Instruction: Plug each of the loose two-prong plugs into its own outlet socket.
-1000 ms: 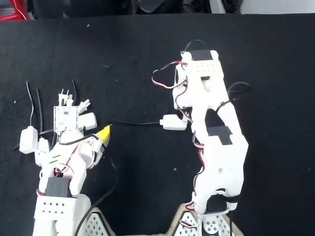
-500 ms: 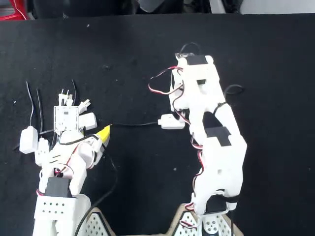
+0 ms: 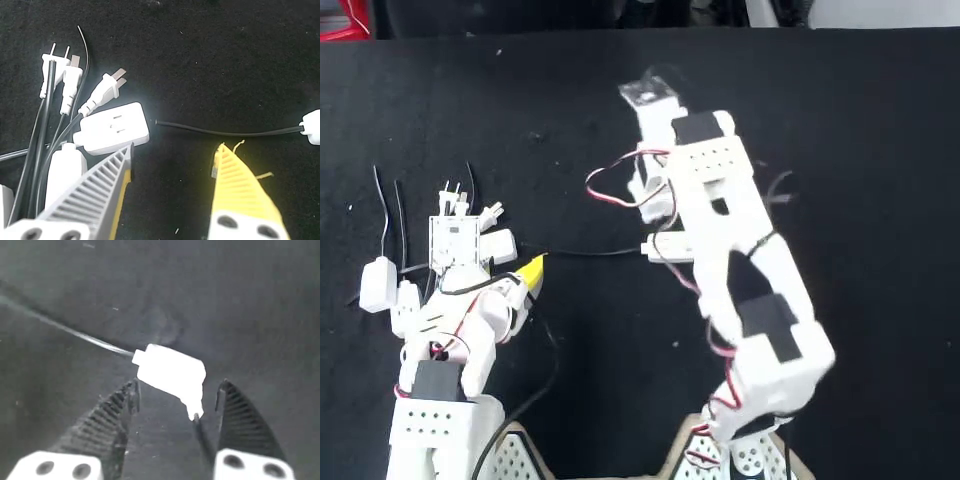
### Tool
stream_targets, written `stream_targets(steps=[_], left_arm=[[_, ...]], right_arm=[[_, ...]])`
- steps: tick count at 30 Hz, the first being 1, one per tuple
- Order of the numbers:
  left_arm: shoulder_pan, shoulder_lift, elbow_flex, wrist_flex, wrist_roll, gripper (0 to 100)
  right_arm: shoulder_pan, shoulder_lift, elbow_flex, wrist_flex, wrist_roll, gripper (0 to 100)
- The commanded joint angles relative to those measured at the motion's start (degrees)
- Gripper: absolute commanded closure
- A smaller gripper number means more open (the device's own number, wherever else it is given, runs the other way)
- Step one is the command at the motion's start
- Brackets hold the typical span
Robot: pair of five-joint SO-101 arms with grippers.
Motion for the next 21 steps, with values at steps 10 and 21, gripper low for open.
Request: stream_targets(steps=[10,21], left_arm=[[-0.84,-0.70,-1.80,0.00,-0.44,74],[-0.84,-0.70,-1.89,0.00,-0.53,74]], right_arm=[[-1.14,3.12,8.92,-4.40,49.49,76.0],[3.69,14.90,9.01,-8.00,52.13,75.3]])
